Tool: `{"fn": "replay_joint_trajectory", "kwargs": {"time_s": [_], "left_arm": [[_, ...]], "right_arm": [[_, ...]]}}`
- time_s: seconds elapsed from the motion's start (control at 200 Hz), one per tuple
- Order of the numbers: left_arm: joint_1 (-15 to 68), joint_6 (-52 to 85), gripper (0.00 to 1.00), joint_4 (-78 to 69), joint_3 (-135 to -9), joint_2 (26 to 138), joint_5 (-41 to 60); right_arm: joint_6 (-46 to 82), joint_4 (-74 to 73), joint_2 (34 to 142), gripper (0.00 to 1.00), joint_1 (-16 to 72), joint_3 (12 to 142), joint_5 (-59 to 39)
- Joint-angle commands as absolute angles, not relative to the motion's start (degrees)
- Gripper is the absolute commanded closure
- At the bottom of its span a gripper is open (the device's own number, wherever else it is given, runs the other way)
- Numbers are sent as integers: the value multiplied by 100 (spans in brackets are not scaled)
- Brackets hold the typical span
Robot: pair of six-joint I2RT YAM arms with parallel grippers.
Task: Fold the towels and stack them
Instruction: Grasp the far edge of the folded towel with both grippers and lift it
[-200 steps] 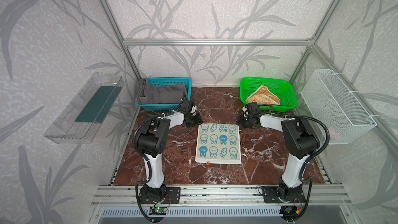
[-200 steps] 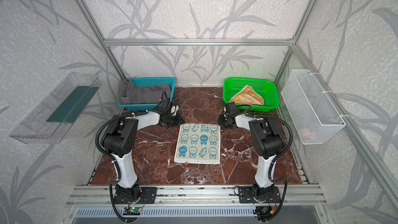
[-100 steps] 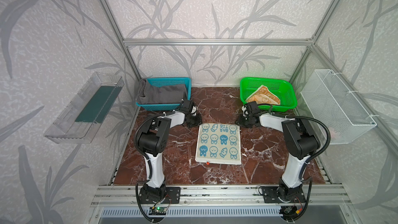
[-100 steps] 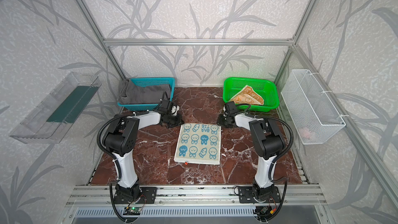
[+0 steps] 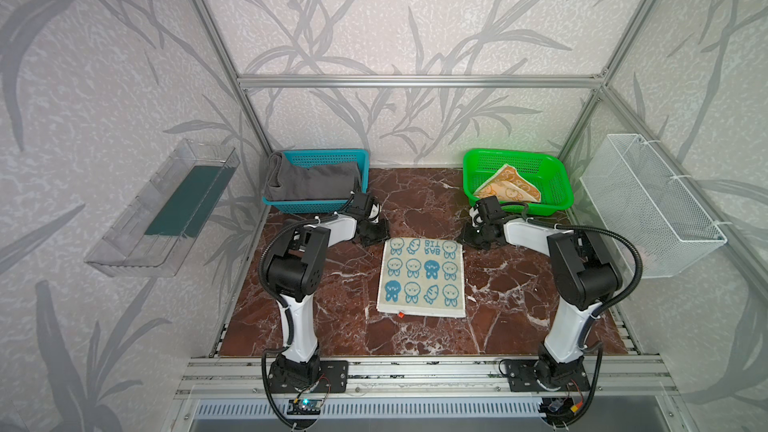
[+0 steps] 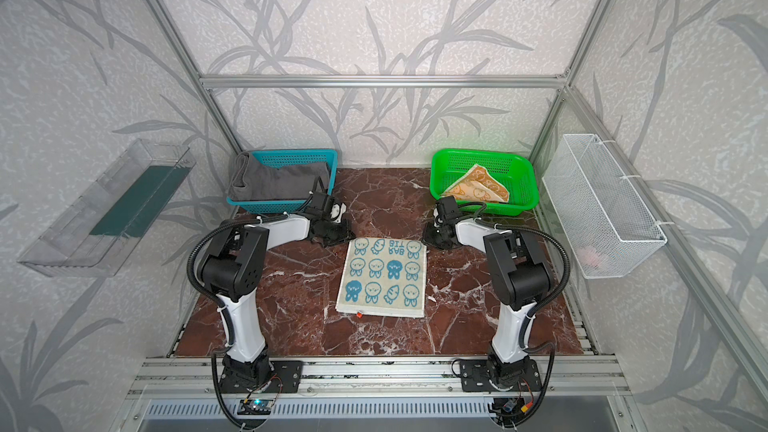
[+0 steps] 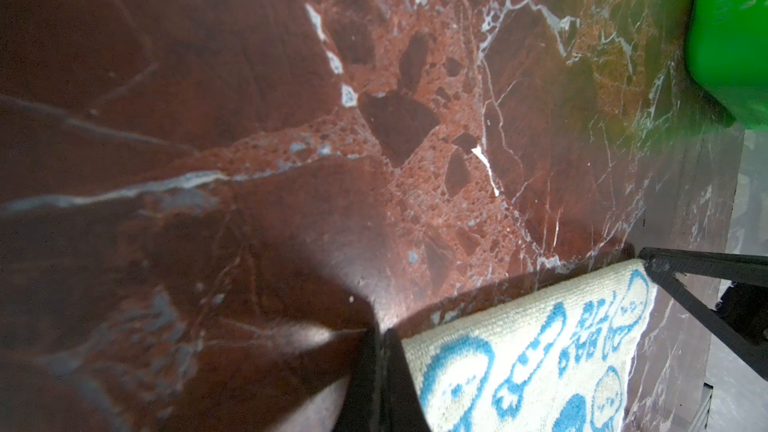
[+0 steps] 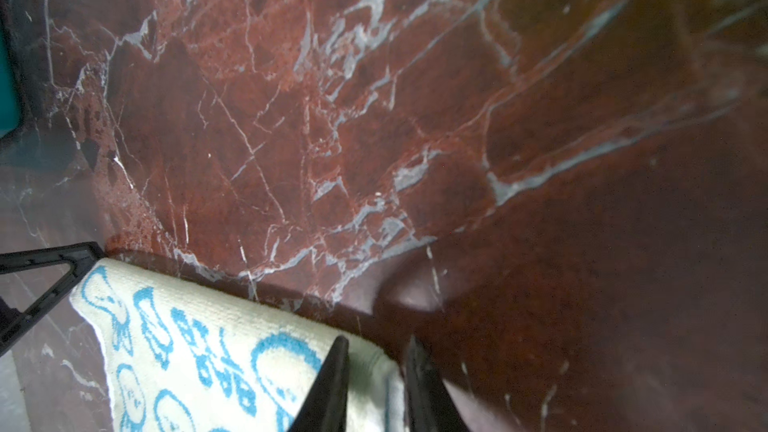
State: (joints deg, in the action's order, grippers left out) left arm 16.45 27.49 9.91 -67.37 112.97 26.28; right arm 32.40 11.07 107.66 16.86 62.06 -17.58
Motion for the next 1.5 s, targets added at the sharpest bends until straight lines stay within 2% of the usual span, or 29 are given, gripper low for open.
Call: {"fn": "replay_joint_trajectory", "kwargs": {"time_s": [0.0,0.365,0.795,1.21,1.495], "left_arm": [[1661,2710,100,1283,-6768,11428,2566],[1661,2656,100,1362,-7063,11435,2652],[1652,2207,100,1490,-7422,11023,2999],[1670,1776,100,1473,-6155,9273,3507],[1964,1702,100,1759,-5484,8565,3560]], "right_arm": [[3331,1173,10872,81,1679,6245,-1971],[2766,1463,10968,100,1661,6790,-1671],[1931,1595,10731,100,1615,7190,-2189],[1115,1495,9381,100,1608,6008,-2706],[903,1740,8769,100,1619,5348,-2938]]}}
